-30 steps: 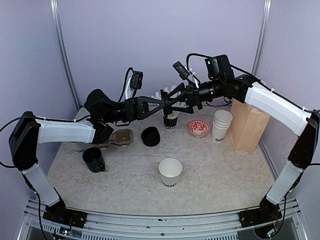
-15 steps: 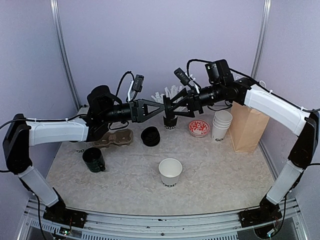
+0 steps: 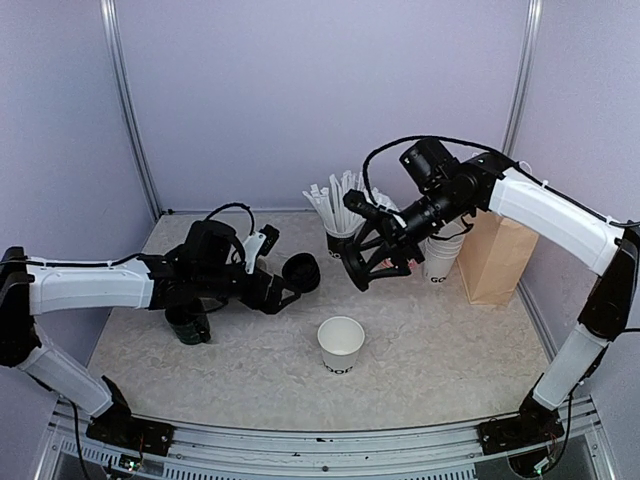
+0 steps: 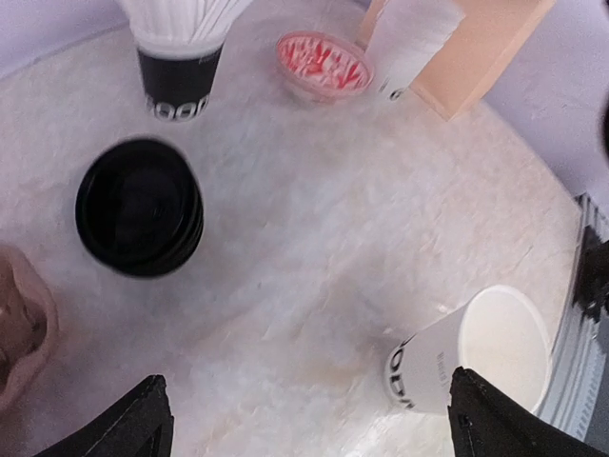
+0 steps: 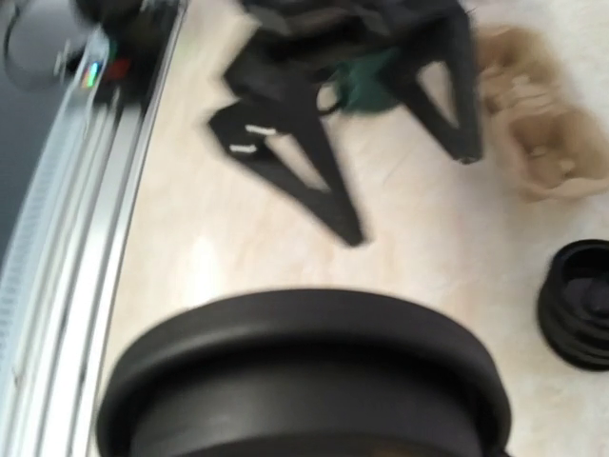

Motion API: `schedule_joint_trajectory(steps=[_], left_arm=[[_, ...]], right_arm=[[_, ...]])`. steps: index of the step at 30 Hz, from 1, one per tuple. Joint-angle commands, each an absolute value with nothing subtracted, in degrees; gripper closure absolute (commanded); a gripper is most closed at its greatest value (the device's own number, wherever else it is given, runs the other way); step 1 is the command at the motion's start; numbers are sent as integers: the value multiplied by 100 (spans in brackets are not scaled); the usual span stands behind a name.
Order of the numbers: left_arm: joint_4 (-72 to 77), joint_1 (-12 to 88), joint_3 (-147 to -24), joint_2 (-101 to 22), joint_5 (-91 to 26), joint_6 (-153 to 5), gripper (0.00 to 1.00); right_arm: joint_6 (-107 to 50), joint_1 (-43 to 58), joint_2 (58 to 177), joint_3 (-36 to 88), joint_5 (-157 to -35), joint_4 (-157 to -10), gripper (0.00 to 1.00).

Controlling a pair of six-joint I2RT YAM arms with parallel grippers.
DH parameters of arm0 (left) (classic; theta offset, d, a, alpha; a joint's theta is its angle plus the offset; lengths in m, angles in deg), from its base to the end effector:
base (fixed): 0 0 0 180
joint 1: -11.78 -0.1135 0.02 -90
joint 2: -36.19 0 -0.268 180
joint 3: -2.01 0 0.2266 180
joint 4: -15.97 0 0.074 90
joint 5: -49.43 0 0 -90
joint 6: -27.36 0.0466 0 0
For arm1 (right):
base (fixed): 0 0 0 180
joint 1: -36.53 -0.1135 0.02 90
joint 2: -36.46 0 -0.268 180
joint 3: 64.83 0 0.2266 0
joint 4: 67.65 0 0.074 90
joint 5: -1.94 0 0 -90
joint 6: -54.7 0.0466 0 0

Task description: Pack the takeout coffee

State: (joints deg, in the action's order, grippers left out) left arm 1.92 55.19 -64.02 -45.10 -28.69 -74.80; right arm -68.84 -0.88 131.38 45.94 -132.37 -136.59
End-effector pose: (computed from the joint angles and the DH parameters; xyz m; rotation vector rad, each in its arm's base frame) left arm 0.2130 -0.2147 0.2602 0.7113 2.0528 -0.7914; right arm 0.2387 0.2236 0.3566 -1.6269 1.7317 0.9847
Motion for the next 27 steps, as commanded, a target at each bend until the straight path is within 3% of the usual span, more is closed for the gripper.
schedule_joint_trajectory(steps=[1, 4, 27], left_arm=[[-169, 5537, -6212, -4835, -3172, -7571, 7], [120, 5586, -6092, -5271, -2686, -7724, 13], [1237, 5883, -5782, -6215, -1790, -8063, 13]], right_arm=[[-7913, -740, 13225, 4617, -12038, -14571, 27], [-7959, -1075, 13414, 4529, -11626, -14659, 28], [-7675, -1695, 14665, 5216, -10749, -15120, 34]])
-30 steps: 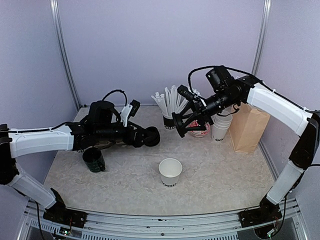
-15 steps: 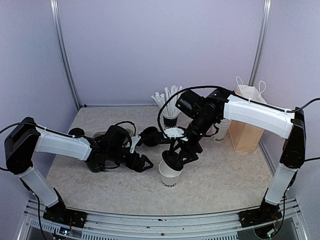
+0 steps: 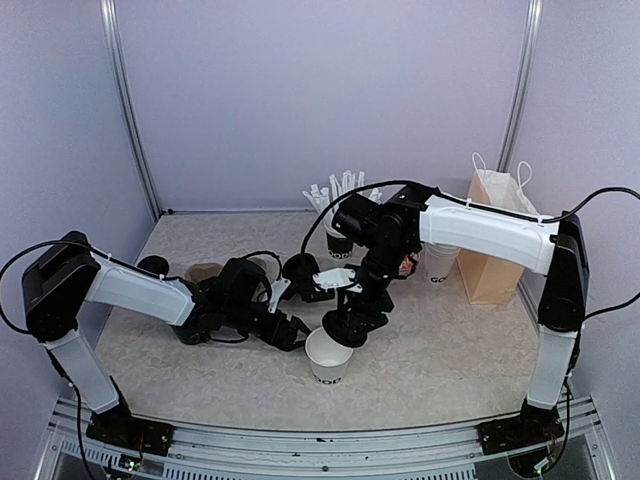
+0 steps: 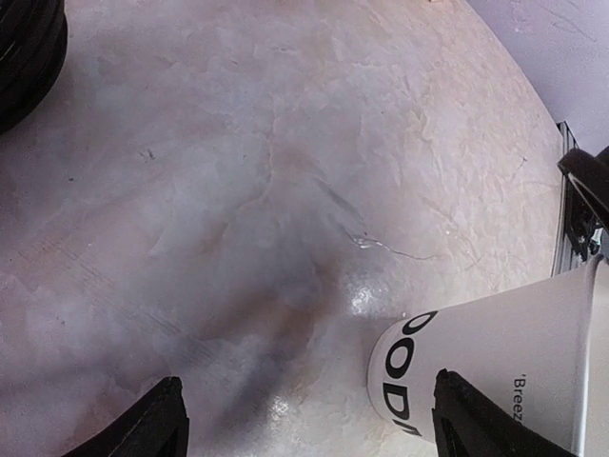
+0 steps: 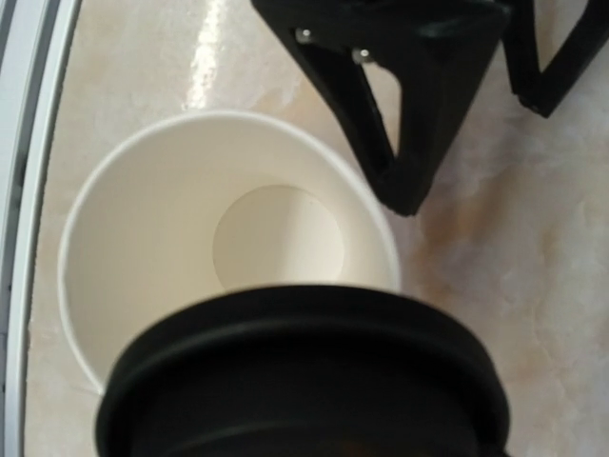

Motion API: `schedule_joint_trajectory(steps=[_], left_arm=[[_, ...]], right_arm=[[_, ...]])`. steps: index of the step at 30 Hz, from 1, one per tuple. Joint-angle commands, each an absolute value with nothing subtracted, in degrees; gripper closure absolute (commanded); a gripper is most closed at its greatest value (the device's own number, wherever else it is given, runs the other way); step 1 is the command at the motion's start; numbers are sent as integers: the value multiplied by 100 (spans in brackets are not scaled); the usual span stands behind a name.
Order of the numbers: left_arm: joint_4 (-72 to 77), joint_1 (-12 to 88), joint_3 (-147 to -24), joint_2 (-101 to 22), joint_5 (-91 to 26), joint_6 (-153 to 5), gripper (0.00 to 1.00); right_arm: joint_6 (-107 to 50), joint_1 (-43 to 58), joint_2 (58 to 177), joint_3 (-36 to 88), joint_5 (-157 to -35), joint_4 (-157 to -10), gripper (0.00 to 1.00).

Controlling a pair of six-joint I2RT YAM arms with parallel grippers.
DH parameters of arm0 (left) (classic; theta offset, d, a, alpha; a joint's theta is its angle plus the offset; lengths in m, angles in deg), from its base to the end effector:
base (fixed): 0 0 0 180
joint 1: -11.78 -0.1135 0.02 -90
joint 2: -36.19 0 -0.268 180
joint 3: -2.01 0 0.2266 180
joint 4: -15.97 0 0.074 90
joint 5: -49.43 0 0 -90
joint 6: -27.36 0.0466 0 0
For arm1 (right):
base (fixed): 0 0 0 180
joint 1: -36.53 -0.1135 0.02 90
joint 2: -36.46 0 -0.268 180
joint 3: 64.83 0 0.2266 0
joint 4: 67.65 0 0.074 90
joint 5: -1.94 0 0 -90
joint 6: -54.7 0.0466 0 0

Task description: Pack the takeout coffee

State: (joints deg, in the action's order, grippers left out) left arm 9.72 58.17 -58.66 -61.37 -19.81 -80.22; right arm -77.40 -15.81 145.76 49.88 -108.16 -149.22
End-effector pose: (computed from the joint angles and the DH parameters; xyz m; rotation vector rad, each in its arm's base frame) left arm 0.2103 -0.2447 0.1628 0.8027 2.3386 -0.9487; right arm 0.2087 0.2966 0.2735 -2.1596 1.9139 0.5405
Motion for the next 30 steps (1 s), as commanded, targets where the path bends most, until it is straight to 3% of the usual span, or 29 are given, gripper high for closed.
schedule_joint_trajectory(steps=[1, 10, 18, 30], left_arm=[[1239, 5888, -5760, -6216, -1797, -8078, 13], [675, 5853, -5493, -5772, -2342, -8094, 13], [779, 5985, -5041, -5296, -2042, -8349, 13], [1422, 6214, -5036, -5634, -1660, -8698, 19]], right_arm=[[-7670, -1706, 14658, 5225, -10734, -15121, 34], [-7810, -2029, 14330, 5160, -10405, -15106, 34], [-7827, -2282, 14410, 5266, -10176, -15112, 34], [-7769, -2410, 14558, 5301, -10168, -15120, 34]])
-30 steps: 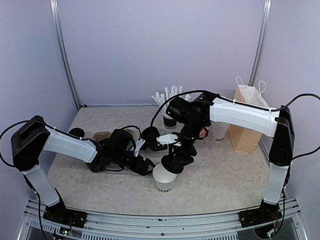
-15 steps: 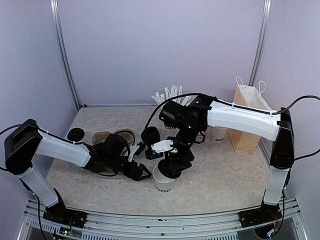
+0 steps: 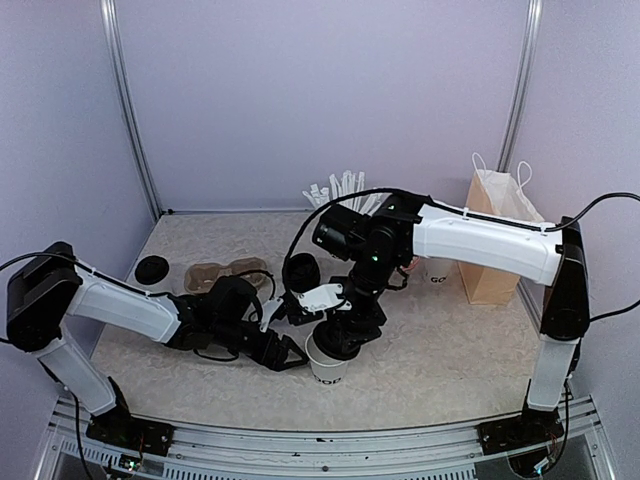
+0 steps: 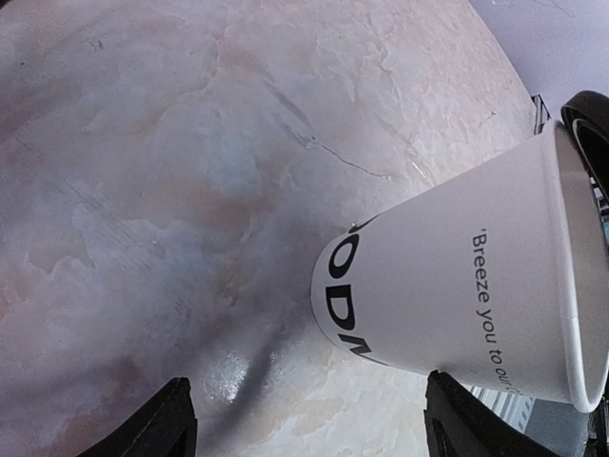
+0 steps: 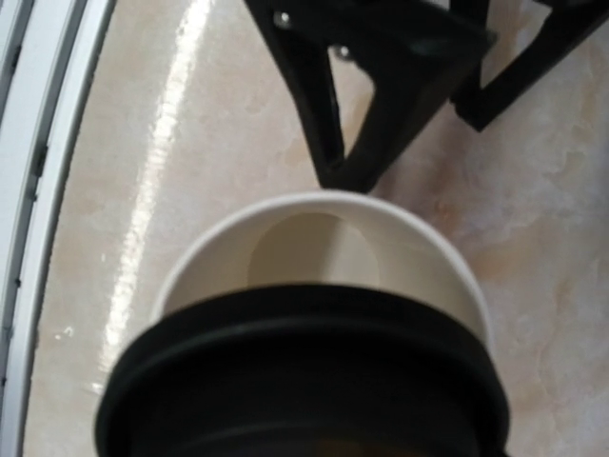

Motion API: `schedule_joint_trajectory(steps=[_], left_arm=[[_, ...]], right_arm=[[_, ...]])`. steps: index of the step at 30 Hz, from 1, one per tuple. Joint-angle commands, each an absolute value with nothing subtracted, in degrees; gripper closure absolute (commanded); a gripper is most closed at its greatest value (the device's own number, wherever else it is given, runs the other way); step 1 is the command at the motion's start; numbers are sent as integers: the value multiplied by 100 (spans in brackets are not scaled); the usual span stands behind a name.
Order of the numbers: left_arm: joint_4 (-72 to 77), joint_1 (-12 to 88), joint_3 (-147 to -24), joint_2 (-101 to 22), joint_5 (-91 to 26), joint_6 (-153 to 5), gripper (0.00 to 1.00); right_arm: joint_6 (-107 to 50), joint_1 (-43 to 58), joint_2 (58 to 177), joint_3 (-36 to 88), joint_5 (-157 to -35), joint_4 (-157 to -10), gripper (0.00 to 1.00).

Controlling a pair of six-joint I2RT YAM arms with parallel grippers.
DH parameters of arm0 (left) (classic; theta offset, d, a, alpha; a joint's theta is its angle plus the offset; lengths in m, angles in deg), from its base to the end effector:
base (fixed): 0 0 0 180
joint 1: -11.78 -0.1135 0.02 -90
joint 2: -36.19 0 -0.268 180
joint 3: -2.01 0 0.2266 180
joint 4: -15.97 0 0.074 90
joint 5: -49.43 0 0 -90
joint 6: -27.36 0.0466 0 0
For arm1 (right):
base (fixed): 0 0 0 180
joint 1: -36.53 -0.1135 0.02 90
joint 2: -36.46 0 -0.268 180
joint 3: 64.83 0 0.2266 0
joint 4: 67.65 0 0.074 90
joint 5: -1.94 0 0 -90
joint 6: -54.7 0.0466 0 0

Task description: Pack the takeout coffee

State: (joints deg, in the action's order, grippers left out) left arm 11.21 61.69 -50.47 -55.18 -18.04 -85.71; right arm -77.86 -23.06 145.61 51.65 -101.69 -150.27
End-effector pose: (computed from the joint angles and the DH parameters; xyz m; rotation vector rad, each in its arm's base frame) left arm 0.1715 -0.2314 0.1584 0.7925 2.3971 -1.0432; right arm 0.1743 0.3186 0.2802 -2.2819 1.7855 0.3978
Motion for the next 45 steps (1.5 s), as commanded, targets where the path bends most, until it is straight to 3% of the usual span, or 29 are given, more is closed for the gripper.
schedule_joint_trajectory(steps=[1, 27, 45], left_arm=[[1429, 6213, -5053, -5644, -1658, -8699, 19], [1662, 6213, -5330, -6010, -1666, -8813, 20], [1609, 6183, -5452, -6113, -1795, -8848, 21]], right_arm=[[-7767, -2424, 14568, 5305, -10174, -15109, 34], [-7819, -2641, 14824, 5338, -9949, -15264, 32], [-7828, -2868, 15025, 5221, -9545, -15268, 24]])
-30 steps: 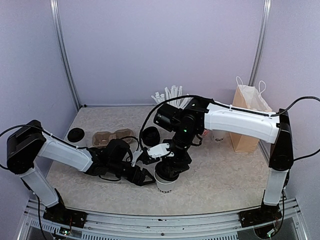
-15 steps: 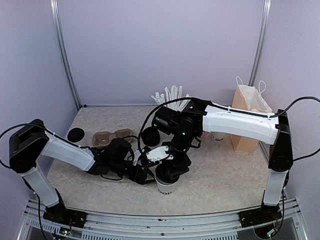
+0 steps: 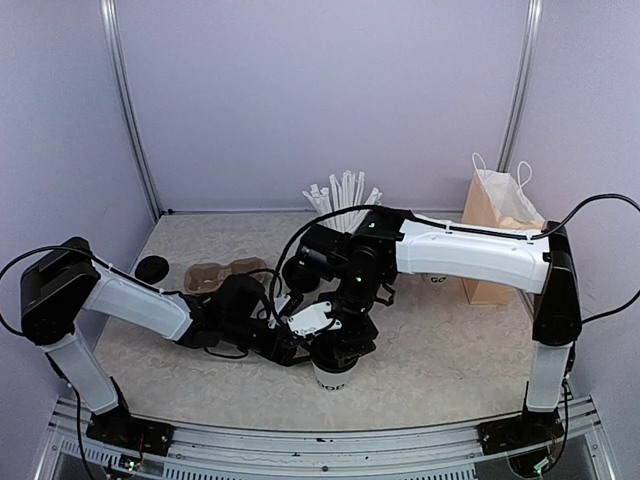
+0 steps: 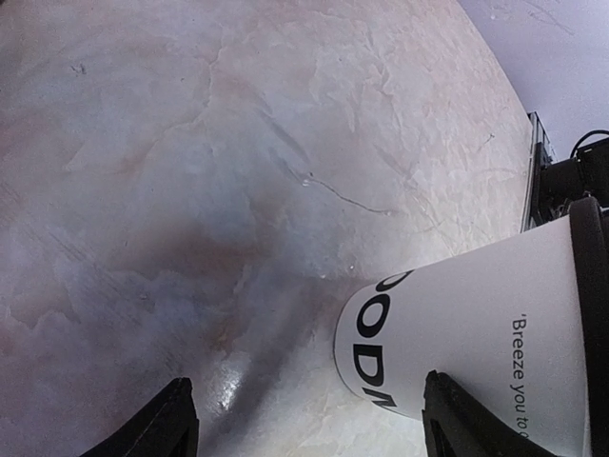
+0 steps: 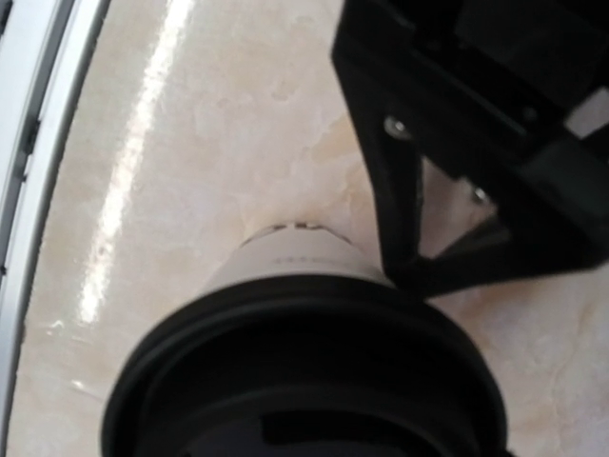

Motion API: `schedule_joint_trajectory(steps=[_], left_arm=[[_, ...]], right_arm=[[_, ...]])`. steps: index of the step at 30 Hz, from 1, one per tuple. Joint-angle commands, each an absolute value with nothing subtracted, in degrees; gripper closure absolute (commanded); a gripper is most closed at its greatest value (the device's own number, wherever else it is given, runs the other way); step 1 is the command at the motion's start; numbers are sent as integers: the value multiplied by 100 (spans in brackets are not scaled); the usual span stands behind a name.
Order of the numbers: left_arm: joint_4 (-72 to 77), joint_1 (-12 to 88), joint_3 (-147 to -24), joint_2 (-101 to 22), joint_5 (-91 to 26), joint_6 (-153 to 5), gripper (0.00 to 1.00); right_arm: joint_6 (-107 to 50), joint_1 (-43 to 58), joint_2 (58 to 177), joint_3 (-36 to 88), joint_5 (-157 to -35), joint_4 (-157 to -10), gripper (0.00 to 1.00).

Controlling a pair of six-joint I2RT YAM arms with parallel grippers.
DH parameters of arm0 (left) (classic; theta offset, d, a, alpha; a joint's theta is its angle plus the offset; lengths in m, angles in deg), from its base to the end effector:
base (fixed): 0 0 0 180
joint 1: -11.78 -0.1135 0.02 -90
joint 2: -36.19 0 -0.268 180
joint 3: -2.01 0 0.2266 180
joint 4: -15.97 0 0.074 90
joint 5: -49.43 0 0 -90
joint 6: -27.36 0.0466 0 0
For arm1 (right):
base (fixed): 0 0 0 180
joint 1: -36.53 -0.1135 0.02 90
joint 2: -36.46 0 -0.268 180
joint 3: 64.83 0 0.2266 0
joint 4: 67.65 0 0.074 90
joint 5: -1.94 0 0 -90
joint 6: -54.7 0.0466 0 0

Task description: Pack the takeout coffee

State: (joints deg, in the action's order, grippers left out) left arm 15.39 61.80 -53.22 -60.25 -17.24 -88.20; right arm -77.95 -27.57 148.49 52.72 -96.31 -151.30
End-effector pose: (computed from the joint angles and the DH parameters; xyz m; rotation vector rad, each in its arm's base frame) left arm 0.1835 -0.2476 0.1527 0.7537 2.3894 -1.0911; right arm 0.1559 0.3365 0.2662 -2.3834 1.7441 0.2664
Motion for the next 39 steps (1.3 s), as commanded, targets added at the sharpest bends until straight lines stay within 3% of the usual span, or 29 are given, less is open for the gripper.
schedule_joint_trajectory(steps=[1, 10, 15, 24, 28, 31, 35, 39], left_arm=[[1609, 6187, -5456, -6117, -1796, -8848, 21], [1245, 6110, -5493, -5959, -1990, -8715, 20], [396, 6028, -5649, -5511, -2390, -8286, 17], [-894, 5955, -6292, -4389, -3614, -7749, 3], [-776, 6142, -6616, -3868, -4481, -7365, 1], [-395, 6170, -6680, -3530, -4744, -7240, 1], [-196, 6149, -6877, -3372, -3867, -7385, 2], [-438, 6163, -7220, -3732, -2657, -7947, 21]], right_arm=[[-7828, -2868, 15036, 5221, -9532, -15262, 23], [-7769, -2869, 14836, 5235, -9343, -15123, 15], [-7755, -2798, 14419, 5157, -9188, -15005, 2], [-7634, -2106, 13831, 5093, -9916, -14839, 1], [-7266, -1572, 13130, 4583, -9992, -13665, 1], [-6748, -983, 12618, 4102, -10638, -12759, 1], [-6060, -358, 12553, 3640, -11672, -12581, 1], [-5421, 35, 12635, 2860, -12482, -12537, 6]])
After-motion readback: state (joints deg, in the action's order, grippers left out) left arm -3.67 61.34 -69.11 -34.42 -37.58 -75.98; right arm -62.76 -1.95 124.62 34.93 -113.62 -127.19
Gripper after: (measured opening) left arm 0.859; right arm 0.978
